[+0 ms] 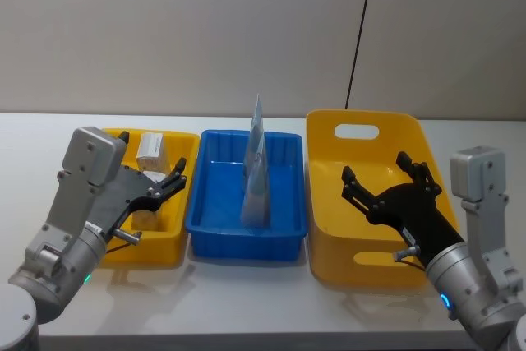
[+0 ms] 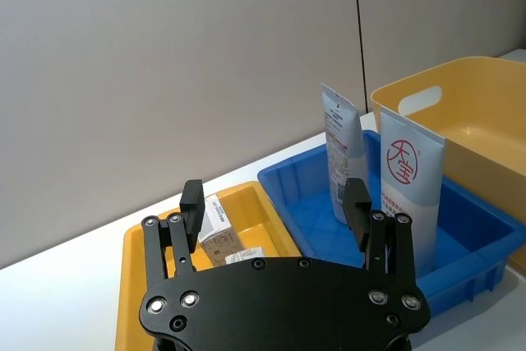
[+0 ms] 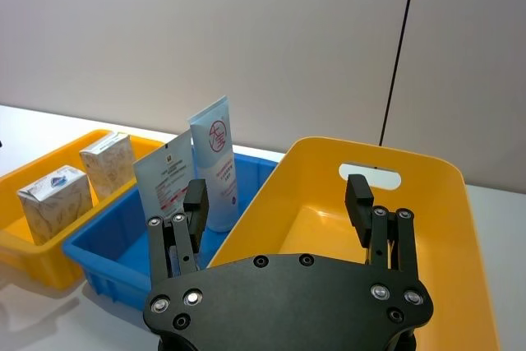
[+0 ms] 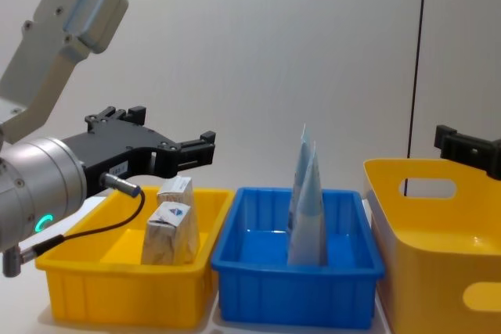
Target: Bimanual collaborative sorting of washing and personal care products
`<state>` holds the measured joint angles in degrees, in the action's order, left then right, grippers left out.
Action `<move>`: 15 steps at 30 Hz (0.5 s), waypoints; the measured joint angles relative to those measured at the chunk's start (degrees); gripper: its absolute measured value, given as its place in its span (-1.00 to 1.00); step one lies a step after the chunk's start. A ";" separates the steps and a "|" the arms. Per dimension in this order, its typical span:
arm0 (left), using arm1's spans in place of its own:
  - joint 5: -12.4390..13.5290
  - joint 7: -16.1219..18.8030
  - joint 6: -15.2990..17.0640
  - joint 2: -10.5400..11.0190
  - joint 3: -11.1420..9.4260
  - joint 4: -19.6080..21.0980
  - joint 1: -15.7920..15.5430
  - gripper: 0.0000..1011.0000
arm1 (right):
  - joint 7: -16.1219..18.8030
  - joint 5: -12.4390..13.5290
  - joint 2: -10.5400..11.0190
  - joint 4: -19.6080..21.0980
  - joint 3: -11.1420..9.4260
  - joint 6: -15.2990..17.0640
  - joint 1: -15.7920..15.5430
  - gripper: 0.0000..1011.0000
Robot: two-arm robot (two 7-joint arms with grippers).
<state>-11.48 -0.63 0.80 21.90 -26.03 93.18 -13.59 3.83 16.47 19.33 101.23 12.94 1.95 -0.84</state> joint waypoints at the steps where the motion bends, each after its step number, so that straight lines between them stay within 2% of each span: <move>1: 0.00 0.00 0.00 0.00 0.00 0.00 0.00 0.98 | 0.00 0.00 0.00 0.00 0.00 0.00 0.00 0.98; 15: 0.00 0.00 0.00 0.00 0.00 0.00 0.00 0.98 | 0.00 0.00 0.00 0.00 0.00 0.00 0.00 0.98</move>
<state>-11.48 -0.63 0.79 21.89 -26.03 93.18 -13.59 3.83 16.46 19.33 101.23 12.94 1.95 -0.84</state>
